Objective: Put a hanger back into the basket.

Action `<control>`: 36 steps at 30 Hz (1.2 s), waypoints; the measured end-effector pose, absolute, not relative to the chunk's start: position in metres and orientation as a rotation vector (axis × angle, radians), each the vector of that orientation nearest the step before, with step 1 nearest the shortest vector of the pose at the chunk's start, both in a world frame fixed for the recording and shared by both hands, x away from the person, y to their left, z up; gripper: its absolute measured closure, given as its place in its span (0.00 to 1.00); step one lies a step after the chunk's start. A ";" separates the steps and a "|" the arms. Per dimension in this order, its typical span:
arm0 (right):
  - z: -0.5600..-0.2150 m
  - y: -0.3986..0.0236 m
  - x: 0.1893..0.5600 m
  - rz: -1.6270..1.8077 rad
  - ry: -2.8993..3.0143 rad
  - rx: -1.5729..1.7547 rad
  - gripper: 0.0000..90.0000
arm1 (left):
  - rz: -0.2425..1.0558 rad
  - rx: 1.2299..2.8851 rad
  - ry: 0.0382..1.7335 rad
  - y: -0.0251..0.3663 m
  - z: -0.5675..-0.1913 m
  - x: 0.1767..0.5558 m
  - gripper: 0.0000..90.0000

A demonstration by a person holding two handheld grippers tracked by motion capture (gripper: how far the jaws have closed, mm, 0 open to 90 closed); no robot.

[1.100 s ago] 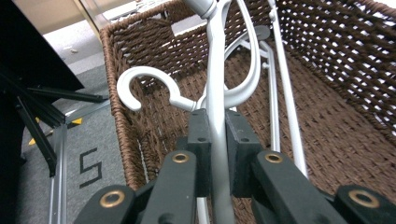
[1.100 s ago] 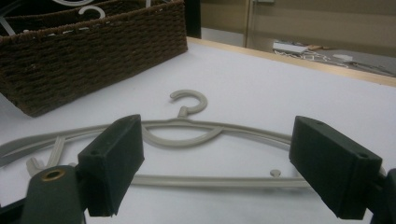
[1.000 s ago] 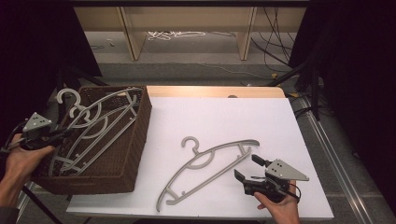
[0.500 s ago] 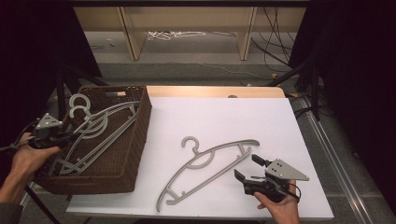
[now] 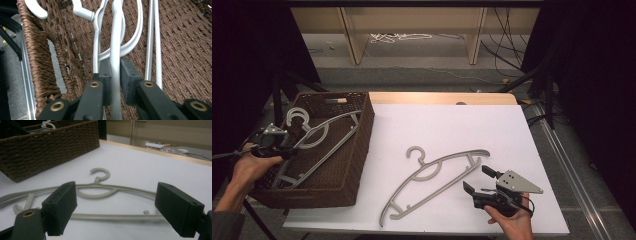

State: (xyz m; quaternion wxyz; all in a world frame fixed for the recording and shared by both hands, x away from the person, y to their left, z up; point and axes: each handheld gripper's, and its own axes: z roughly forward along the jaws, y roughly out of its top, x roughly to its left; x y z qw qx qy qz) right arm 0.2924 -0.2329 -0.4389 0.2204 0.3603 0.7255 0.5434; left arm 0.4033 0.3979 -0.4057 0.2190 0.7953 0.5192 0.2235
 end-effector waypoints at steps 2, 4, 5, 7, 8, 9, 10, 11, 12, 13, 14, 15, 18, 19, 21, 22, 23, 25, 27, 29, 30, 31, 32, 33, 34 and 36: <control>-0.438 -0.234 0.292 1.496 2.003 0.997 0.21 | 0.637 2.170 1.433 0.397 -0.402 0.402 0.76; -0.437 -0.235 0.292 1.465 2.012 1.006 0.21 | 0.646 2.137 1.437 0.395 -0.397 0.399 0.69; -0.437 -0.236 0.291 1.463 2.016 1.005 0.21 | 0.661 2.112 1.443 0.393 -0.393 0.398 0.65; -0.437 -0.235 0.292 1.489 2.005 1.005 0.21 | 0.673 2.050 1.432 0.391 -0.385 0.394 0.56; -0.438 -0.234 0.292 1.494 2.001 1.000 0.21 | 0.674 2.034 1.430 0.389 -0.381 0.392 0.53; -0.438 -0.234 0.292 1.494 2.001 1.000 0.21 | 0.673 2.010 1.427 0.387 -0.377 0.390 0.53; -0.438 -0.234 0.292 1.496 2.002 1.002 0.21 | 0.681 1.989 1.421 0.384 -0.373 0.389 0.50; -0.438 -0.235 0.292 1.487 1.999 1.004 0.21 | 0.690 1.970 1.407 0.381 -0.369 0.386 0.48; -0.438 -0.234 0.293 1.501 1.997 1.004 0.21 | 0.691 1.944 1.399 0.377 -0.366 0.384 0.46; -0.438 -0.234 0.293 1.506 1.995 1.002 0.21 | 0.685 1.924 1.387 0.373 -0.363 0.382 0.44; -0.437 -0.235 0.292 1.496 2.006 1.003 0.21 | 0.684 1.906 1.372 0.368 -0.360 0.380 0.43; -0.437 -0.235 0.292 1.489 2.008 1.006 0.21 | 0.688 1.843 1.371 0.360 -0.359 0.378 0.42; -0.436 -0.235 0.291 1.482 2.004 1.004 0.21 | 0.667 1.802 1.328 0.343 -0.352 0.372 0.39; -0.437 -0.235 0.291 1.488 2.001 1.006 0.21 | 0.663 1.791 1.313 0.338 -0.350 0.370 0.39; -0.437 -0.235 0.291 1.489 2.000 1.003 0.21 | 0.654 1.777 1.285 0.327 -0.347 0.368 0.37; -0.437 -0.235 0.291 1.490 1.994 0.997 0.21 | 0.651 1.767 1.270 0.322 -0.345 0.366 0.37; -0.437 -0.235 0.291 1.489 2.001 1.005 0.21 | 0.644 1.757 1.256 0.317 -0.344 0.365 0.35; -0.437 -0.235 0.291 1.488 2.001 1.009 0.21 | 0.629 1.744 1.233 0.307 -0.342 0.363 0.33; -0.437 -0.235 0.291 1.487 1.999 1.010 0.21 | 0.627 1.738 1.209 0.298 -0.341 0.361 0.32; -0.437 -0.235 0.291 1.487 1.996 0.999 0.21 | 0.614 1.727 1.185 0.288 -0.340 0.358 0.30; -0.437 -0.235 0.291 1.489 1.996 0.997 0.21 | 0.599 1.718 1.161 0.280 -0.340 0.356 0.27; -0.437 -0.235 0.291 1.489 1.996 0.997 0.21 | 0.599 1.718 1.161 0.280 -0.340 0.356 0.26; -0.437 -0.234 0.292 1.513 1.992 0.990 0.21 | 0.592 1.710 1.153 0.275 -0.340 0.355 0.24; -0.437 -0.234 0.292 1.513 1.992 0.990 0.21 | 0.580 1.700 1.143 0.271 -0.340 0.354 0.24; -0.437 -0.234 0.291 1.515 1.992 0.989 0.21 | 0.572 1.692 1.135 0.268 -0.340 0.352 0.22; -0.437 -0.234 0.291 1.518 1.996 0.991 0.21 | 0.566 1.678 1.113 0.260 -0.341 0.350 0.21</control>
